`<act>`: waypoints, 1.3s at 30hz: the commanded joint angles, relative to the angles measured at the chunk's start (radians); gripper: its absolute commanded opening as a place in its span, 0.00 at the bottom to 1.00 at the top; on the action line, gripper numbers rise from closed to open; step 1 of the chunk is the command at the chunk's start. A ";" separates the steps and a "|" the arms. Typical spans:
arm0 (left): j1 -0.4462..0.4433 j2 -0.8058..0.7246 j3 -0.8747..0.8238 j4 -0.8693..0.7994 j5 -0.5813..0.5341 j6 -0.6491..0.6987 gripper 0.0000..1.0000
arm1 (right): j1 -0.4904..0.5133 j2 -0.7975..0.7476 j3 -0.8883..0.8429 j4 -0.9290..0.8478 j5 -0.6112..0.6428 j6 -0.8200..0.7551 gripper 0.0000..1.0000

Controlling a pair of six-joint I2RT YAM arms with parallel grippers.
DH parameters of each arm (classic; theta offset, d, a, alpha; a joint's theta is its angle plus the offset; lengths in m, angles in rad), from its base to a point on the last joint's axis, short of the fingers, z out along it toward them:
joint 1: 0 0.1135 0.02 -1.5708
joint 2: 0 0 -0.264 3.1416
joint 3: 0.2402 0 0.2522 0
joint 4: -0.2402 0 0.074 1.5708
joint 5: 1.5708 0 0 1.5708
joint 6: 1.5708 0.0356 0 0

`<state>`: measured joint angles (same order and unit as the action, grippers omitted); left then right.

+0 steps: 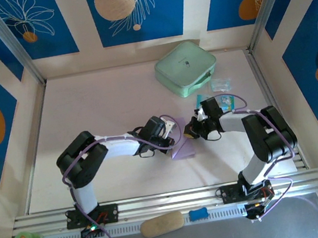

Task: Fold a paper plane with a square sheet of paper (pick it up from the middle)
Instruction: Fold the triangle a second time at the center of the table.

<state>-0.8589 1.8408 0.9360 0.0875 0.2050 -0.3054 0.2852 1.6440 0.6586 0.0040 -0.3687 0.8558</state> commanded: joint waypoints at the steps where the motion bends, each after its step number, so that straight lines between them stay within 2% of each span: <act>1: 0.013 0.005 -0.007 -0.056 0.001 0.012 0.00 | -0.010 0.051 -0.049 0.015 0.008 0.006 0.00; 6: 0.013 0.005 -0.002 -0.062 0.001 0.012 0.00 | -0.023 0.015 -0.101 0.079 0.019 0.014 0.00; 13: 0.013 0.006 -0.003 -0.058 0.001 0.012 0.00 | -0.001 -0.118 -0.019 -0.034 -0.051 -0.034 0.00; 16: 0.013 0.005 0.001 -0.060 0.002 0.012 0.00 | 0.039 -0.109 0.000 -0.044 -0.085 -0.023 0.00; 21: 0.014 0.005 -0.002 -0.060 0.001 0.012 0.00 | 0.100 -0.071 -0.005 -0.020 -0.049 0.029 0.00; 28: 0.014 0.006 -0.001 -0.058 0.004 0.007 0.00 | 0.095 0.030 -0.055 0.018 -0.024 0.037 0.00; 34: 0.017 -0.005 0.018 -0.073 0.006 -0.014 0.00 | 0.074 0.051 -0.095 0.040 -0.024 0.037 0.00; 35: 0.019 -0.010 0.024 -0.083 0.000 -0.019 0.04 | 0.072 0.052 -0.094 0.041 -0.025 0.036 0.00; 39: 0.022 -0.059 0.042 -0.134 -0.035 -0.047 0.29 | 0.072 0.046 -0.093 0.040 -0.025 0.037 0.00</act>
<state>-0.8547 1.8343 0.9585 0.0383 0.2066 -0.3317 0.3641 1.6543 0.5987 0.0986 -0.4343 0.8871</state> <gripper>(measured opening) 0.267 0.042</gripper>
